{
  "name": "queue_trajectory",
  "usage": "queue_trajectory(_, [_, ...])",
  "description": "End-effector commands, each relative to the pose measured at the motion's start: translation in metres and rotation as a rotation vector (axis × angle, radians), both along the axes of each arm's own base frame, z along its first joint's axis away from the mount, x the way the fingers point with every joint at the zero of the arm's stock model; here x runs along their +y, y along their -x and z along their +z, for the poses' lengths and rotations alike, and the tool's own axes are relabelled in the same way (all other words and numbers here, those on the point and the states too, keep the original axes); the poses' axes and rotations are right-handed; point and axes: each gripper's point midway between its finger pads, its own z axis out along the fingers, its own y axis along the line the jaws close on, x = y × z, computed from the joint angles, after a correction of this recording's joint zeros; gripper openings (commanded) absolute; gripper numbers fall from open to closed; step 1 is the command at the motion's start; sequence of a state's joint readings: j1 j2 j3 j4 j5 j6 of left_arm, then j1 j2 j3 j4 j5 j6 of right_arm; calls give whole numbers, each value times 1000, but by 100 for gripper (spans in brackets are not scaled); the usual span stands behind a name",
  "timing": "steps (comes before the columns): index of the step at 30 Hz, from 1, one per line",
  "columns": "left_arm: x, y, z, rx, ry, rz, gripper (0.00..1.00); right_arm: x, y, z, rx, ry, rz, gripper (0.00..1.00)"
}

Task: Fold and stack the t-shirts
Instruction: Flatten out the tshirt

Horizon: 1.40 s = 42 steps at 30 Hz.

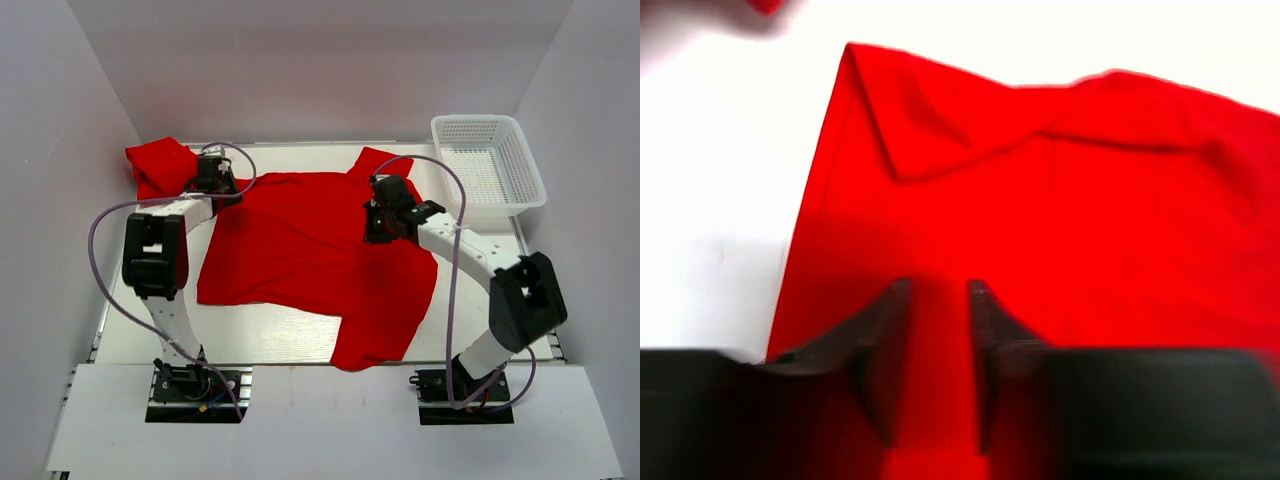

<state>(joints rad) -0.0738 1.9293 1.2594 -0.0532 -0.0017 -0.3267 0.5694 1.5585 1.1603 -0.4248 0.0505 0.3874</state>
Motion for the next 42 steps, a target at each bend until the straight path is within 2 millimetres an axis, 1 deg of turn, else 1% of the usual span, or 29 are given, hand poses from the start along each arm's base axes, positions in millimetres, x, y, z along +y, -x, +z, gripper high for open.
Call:
queue_trajectory(1, [1,-29,10,-70,-4,-1,44,19,-9,10,-50,-76,61,0])
queue_trajectory(2, [2,-38,13,-92,-9,8,47,18,-10,7,-47,-70,60,0])
queue_trajectory(3, [2,-41,0,-70,-1,15,50,18,-11,8,-50,-65,59,0])
queue_trajectory(6, [2,-54,-1,-88,11,35,55,10,-16,7,-63,-21,43,0])
queue_trajectory(7, [1,-55,-11,-80,18,40,55,9,-17,7,-67,-15,41,0])
queue_trajectory(8, [1,-63,-6,-101,20,40,56,7,-18,7,-65,-12,33,0])
queue_trajectory(10, [-1,-69,-15,-91,36,53,56,5,-19,3,-60,5,37,0])
queue_trajectory(12, [0,-75,-18,-93,41,67,55,5,-19,-2,-44,18,43,0])
queue_trajectory(14, [0,-75,-27,-81,49,75,54,5,-18,-5,-32,20,48,0])
queue_trajectory(17, [2,-78,-30,-81,47,96,54,4,-17,-9,-23,24,45,0])
queue_trajectory(18, [2,-77,-37,-69,46,96,54,3,-17,-10,-21,29,45,0])
queue_trajectory(19, [6,-77,-37,-70,34,112,51,2,-18,-12,-15,32,40,0])
queue_trajectory(20, [7,-77,-37,-71,36,125,44,0,-18,-13,-15,40,46,0])
queue_trajectory(22, [13,-79,-37,-85,27,159,37,0,-20,-14,-16,41,45,0])
queue_trajectory(23, [12,-84,-31,-115,32,159,32,-2,-19,-16,-6,43,43,0])
queue_trajectory(24, [14,-84,-32,-122,34,175,26,0,-18,-18,0,44,50,0])
queue_trajectory(25, [16,-85,-35,-126,29,184,23,1,-18,-18,2,38,45,0])
queue_trajectory(26, [16,-87,-33,-137,30,184,19,0,-17,-20,7,41,46,0])
queue_trajectory(27, [15,-91,-32,-149,32,184,10,-1,-17,-20,8,41,44,0])
queue_trajectory(28, [17,-96,-26,-171,30,191,7,-1,-17,-21,9,41,41,0])
queue_trajectory(30, [18,-102,-28,-177,25,200,1,-3,-17,-24,17,47,39,0])
queue_trajectory(31, [20,-107,-21,-200,23,209,0,-3,-18,-25,21,49,38,0])
queue_trajectory(34, [23,-117,-10,-236,17,228,0,-3,-17,-28,30,55,39,0])
queue_trajectory(35, [23,-120,-12,-238,17,228,0,-4,-16,-31,40,61,39,0])
queue_trajectory(36, [28,-128,-4,-260,20,237,1,-3,-16,-32,41,59,41,0])
queue_trajectory(39, [29,-138,2,-293,21,245,11,-5,-15,-37,54,68,36,0])
queue_trajectory(40, [29,-140,-1,-299,22,245,14,-5,-16,-38,54,71,32,0])
queue_trajectory(41, [28,-142,2,-313,37,252,20,-6,-15,-39,59,71,33,0])
queue_trajectory(42, [28,-145,-2,-318,38,252,23,-5,-16,-40,57,73,32,0])
